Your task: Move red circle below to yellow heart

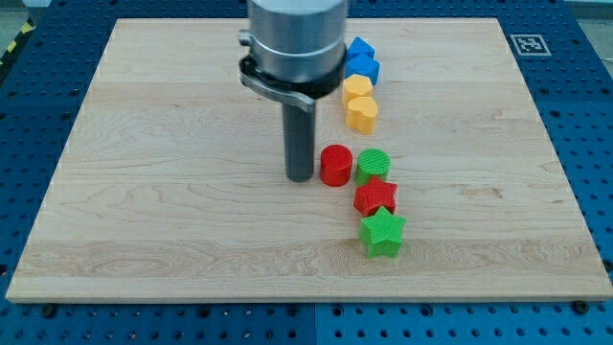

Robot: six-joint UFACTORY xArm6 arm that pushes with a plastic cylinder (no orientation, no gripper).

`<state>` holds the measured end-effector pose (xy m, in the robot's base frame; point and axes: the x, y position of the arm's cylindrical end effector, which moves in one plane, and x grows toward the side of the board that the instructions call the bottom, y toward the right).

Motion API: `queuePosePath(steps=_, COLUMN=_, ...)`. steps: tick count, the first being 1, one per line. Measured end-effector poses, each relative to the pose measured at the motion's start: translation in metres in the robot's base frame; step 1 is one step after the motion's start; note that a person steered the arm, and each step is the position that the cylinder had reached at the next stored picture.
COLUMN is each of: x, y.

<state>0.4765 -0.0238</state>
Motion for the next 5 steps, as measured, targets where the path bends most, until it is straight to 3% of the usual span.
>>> queuePosePath(steps=1, x=-0.021, y=-0.027)
queuePosePath(steps=2, x=0.003, y=-0.036)
queuePosePath(steps=5, x=0.012, y=0.022)
